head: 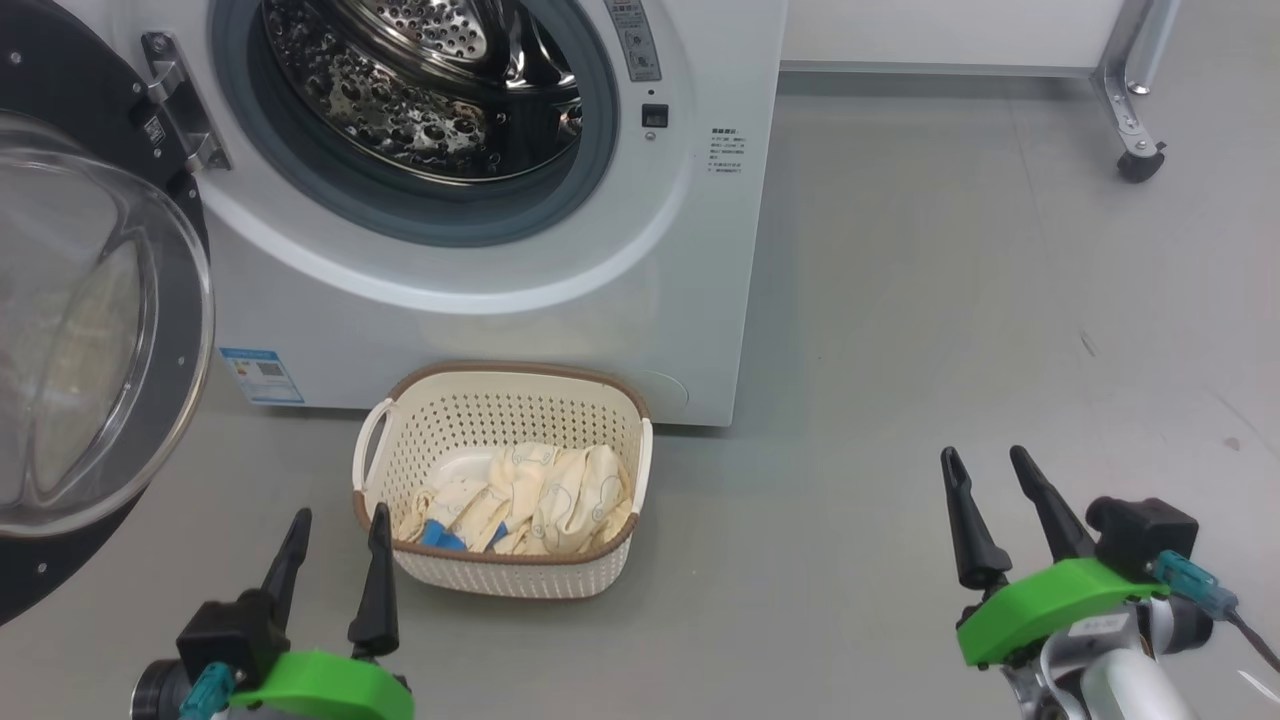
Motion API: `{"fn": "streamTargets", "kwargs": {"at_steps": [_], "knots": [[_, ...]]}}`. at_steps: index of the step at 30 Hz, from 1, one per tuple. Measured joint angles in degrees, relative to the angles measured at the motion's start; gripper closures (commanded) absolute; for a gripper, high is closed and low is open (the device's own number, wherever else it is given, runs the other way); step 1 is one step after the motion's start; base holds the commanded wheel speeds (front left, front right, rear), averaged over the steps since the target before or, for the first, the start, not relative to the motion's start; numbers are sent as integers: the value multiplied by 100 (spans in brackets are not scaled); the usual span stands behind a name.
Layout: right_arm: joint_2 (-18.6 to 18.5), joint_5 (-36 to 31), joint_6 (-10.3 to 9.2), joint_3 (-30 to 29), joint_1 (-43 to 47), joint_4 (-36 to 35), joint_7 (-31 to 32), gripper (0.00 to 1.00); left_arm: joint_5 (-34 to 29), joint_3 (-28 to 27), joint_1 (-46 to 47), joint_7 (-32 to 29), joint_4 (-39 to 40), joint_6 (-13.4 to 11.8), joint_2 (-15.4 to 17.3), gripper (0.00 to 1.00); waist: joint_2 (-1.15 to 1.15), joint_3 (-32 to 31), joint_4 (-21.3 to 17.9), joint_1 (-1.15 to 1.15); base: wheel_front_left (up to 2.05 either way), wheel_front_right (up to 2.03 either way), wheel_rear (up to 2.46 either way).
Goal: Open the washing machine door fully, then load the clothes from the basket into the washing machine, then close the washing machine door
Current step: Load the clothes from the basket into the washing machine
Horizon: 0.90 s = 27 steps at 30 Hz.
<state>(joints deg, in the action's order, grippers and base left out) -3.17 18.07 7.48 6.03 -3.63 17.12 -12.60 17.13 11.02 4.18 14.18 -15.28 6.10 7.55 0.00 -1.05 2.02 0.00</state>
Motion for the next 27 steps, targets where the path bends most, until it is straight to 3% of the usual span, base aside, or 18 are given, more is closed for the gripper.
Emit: {"fn": "streamTargets", "kwargs": {"at_steps": [27], "knots": [[18, 0, 0, 8, -1, 115, -4, 0, 23, -49, -2, 0, -87, 99, -115, 0, 0, -69, 18, 1, 0, 0, 0]]}}
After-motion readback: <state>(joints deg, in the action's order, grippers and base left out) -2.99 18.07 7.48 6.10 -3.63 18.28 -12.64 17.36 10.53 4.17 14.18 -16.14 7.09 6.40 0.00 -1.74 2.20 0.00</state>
